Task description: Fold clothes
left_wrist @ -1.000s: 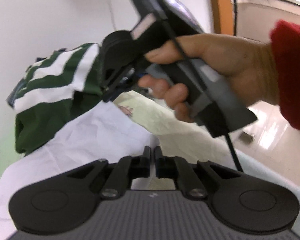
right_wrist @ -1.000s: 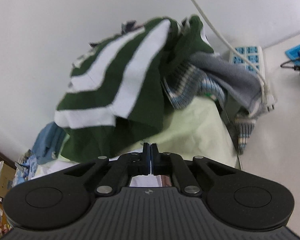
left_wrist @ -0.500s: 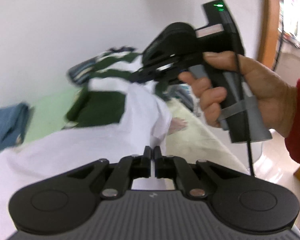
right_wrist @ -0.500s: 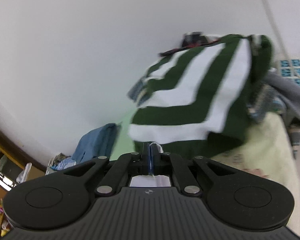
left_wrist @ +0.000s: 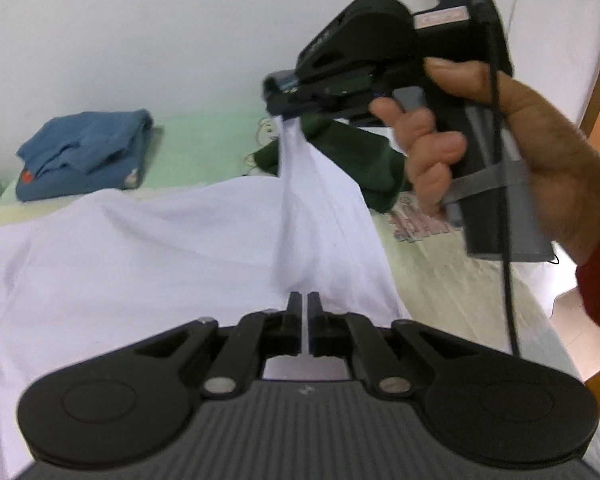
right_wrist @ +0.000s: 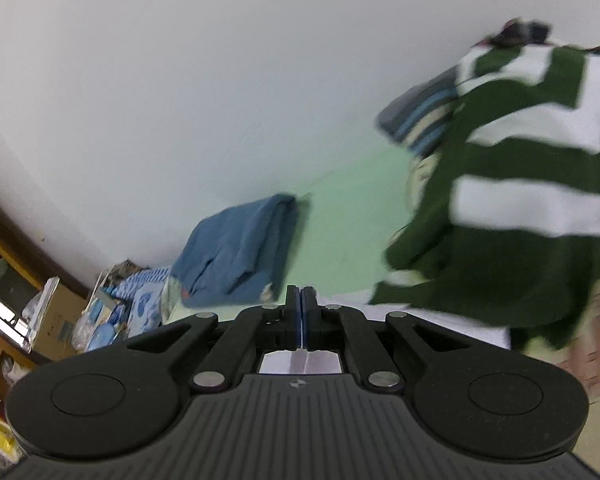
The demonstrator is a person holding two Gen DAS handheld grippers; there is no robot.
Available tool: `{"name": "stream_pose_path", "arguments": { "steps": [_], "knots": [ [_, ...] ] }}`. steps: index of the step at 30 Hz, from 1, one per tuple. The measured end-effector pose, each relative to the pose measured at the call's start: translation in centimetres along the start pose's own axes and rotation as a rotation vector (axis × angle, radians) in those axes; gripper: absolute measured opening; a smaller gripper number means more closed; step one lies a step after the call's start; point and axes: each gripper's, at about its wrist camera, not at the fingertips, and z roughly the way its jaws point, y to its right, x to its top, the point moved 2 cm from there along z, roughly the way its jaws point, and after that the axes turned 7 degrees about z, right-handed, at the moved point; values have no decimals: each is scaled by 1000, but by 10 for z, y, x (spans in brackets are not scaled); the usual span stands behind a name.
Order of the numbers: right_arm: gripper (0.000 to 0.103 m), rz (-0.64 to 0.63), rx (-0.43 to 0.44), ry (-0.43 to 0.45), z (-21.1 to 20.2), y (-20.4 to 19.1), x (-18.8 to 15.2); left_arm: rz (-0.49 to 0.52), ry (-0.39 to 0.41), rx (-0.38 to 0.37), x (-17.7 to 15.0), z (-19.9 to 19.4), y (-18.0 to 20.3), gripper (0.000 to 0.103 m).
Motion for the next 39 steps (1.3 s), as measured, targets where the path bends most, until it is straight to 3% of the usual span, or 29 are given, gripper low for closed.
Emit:
{"name": "stream_pose_path", "arguments": {
  "steps": [12, 14, 15, 16, 20, 22, 24, 26, 31, 36, 38, 39],
  "knots": [
    [1, -83, -3, -76, 49, -52, -40, -21, -26, -25, -28, 0, -50, 3],
    [1, -124, -41, -62, 51, -55, -41, -7, -3, -45, -27, 8, -55, 24],
    [1, -123, -43, -55, 47, -53, -39, 10, 8, -66, -26, 15, -59, 46],
    [1, -120, -44, -47, 43, -50, -37, 22, 17, -82, -26, 20, -60, 58],
    [1, -110, -47, -18, 27, -39, -27, 80, 58, -165, -20, 36, -58, 64],
    [1, -102, -44, -6, 17, -34, -22, 106, 85, -207, -15, 41, -53, 82],
    [1, -89, -38, 1, 8, -27, -18, 129, 108, -235, -9, 48, -49, 90],
    [1, -76, -29, 9, 1, -21, -15, 141, 122, -229, -4, 56, -47, 90],
    [1, -68, 10, 23, -11, -16, -10, 192, 91, -370, 0, 79, -41, 90],
    [1, -61, 45, 33, -20, -11, -7, 138, 72, -378, -8, 88, -51, 91],
    [1, -53, 53, 36, -21, -8, -6, 115, 59, -369, -9, 91, -55, 86],
    [1, -50, 55, 33, -22, -7, -6, 106, 47, -376, -10, 93, -55, 75]
  ]
}}
